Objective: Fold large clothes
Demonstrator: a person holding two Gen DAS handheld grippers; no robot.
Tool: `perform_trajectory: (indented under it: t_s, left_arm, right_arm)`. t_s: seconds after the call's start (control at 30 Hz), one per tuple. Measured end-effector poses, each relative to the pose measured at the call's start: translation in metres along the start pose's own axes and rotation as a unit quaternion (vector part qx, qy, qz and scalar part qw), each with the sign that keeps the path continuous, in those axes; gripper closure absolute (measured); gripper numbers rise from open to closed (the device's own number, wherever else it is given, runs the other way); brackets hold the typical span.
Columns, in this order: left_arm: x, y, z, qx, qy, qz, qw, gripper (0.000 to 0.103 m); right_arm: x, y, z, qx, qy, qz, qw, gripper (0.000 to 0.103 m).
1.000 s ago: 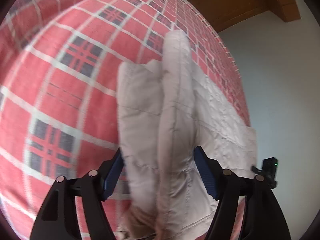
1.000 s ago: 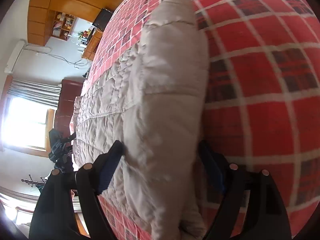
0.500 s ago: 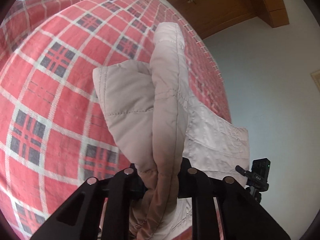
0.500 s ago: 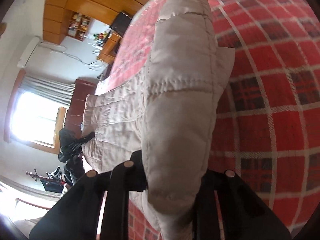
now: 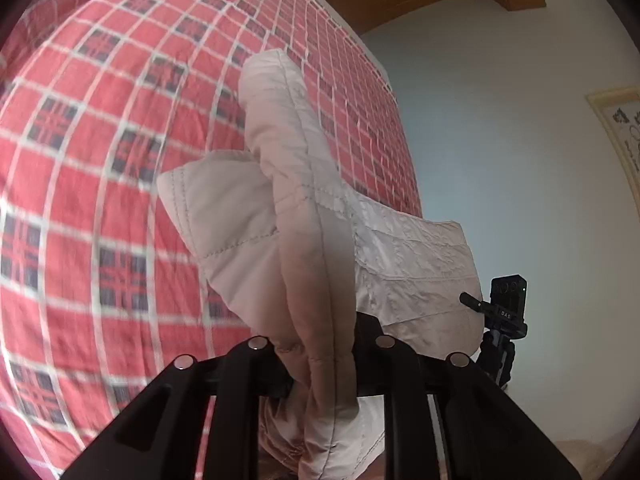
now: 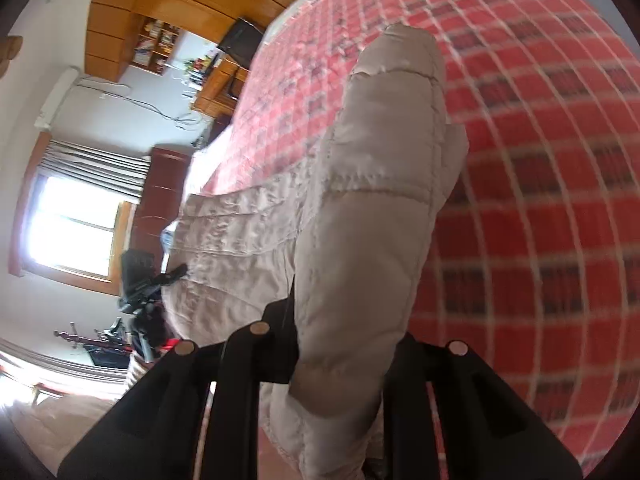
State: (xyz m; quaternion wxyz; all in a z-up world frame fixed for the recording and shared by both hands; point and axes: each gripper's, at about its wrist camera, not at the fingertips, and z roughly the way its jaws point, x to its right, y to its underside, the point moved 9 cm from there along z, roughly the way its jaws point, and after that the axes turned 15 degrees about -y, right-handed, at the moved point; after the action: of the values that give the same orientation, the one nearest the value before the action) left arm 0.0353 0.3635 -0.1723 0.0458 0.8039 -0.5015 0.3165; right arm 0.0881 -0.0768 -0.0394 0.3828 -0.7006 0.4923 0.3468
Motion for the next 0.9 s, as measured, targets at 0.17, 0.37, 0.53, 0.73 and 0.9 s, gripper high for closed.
perform_trajectory:
  t_s: [0.17, 0.37, 0.53, 0.73, 0.9]
  left_arm:
    - [-0.023, 0.032, 0.03, -0.01, -0.033, -0.006, 0.9994, 0.081]
    - [-0.051, 0.053, 0.049, 0.005, -0.046, -0.024, 0.9986, 0.071]
    - [-0.048, 0.058, 0.053, 0.008, -0.086, 0.007, 0.9963, 0.063]
    - [-0.047, 0.035, 0.034, 0.001, -0.107, -0.014, 0.9942, 0.058]
    - [-0.058, 0.013, -0.018, 0.062, -0.16, -0.025, 0.9848, 0.058]
  right_arm:
    - [0.045, 0.021, 0.018, -0.003, 0.033, 0.033, 0.999, 0.085]
    - [0.086, 0.029, 0.044, -0.005, 0.063, 0.049, 0.997, 0.079]
    - [0.094, 0.035, 0.042, 0.004, 0.054, 0.062, 0.997, 0.071]
    - [0.084, 0.023, 0.007, 0.032, 0.133, 0.021, 0.99, 0.043]
    - [0.048, 0.023, -0.021, 0.055, 0.181, -0.031, 0.982, 0.043]
